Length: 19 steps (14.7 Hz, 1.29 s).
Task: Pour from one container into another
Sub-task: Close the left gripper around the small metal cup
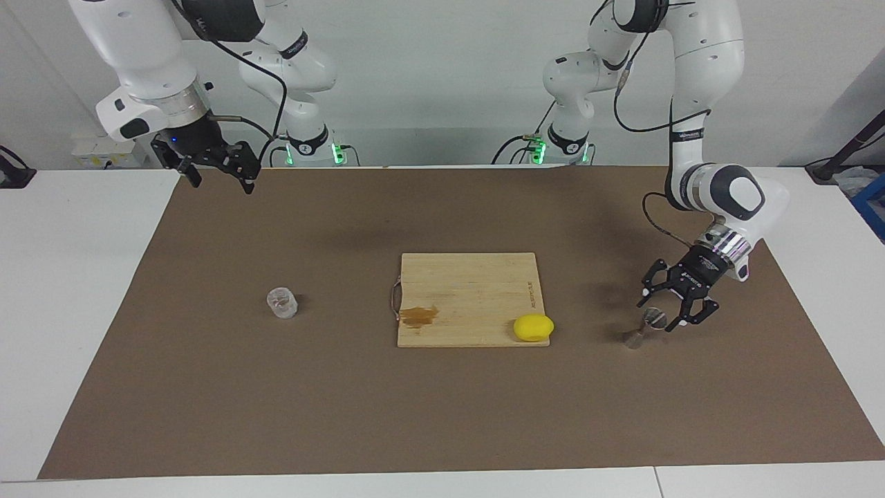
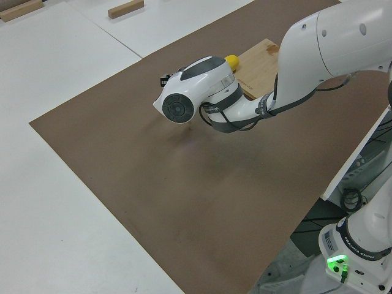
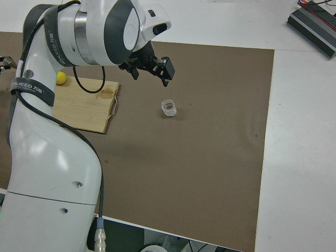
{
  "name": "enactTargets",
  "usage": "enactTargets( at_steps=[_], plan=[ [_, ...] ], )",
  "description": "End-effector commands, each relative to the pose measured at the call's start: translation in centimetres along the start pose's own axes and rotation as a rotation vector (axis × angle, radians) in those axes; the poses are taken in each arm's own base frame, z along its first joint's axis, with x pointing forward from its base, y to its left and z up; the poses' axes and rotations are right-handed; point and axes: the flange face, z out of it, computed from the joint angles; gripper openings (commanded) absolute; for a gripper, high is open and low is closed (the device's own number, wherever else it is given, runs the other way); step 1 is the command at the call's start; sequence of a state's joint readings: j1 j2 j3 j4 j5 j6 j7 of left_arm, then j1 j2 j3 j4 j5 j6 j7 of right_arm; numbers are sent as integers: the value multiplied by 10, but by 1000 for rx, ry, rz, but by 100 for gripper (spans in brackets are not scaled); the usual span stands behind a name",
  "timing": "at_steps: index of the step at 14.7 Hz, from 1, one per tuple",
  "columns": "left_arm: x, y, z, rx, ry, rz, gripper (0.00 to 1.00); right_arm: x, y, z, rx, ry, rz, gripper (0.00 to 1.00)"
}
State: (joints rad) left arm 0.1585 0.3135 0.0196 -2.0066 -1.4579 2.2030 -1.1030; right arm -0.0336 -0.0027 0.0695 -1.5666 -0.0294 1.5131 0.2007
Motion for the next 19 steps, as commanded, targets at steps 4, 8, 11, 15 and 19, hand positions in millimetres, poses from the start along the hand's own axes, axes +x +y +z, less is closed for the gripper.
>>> enactTargets(
  at_steps=[4, 8, 11, 15, 19],
  plan=[
    [2, -4, 3, -22, -9, -2, 65, -3, 1, -1, -13, 25, 11, 99],
    [2, -4, 4, -22, -8, -1, 63, -2, 0, -2, -12, 31, 11, 99],
    [2, -4, 4, -22, -8, -1, 26, -2, 0, -2, -12, 31, 12, 99],
    [-8, -3, 5, -4, -14, 99, 0, -2, 0, -2, -12, 31, 9, 99],
    [-44, -15, 16, 131, -115, 105, 0, -2, 0, -1, -12, 29, 11, 99]
  ],
)
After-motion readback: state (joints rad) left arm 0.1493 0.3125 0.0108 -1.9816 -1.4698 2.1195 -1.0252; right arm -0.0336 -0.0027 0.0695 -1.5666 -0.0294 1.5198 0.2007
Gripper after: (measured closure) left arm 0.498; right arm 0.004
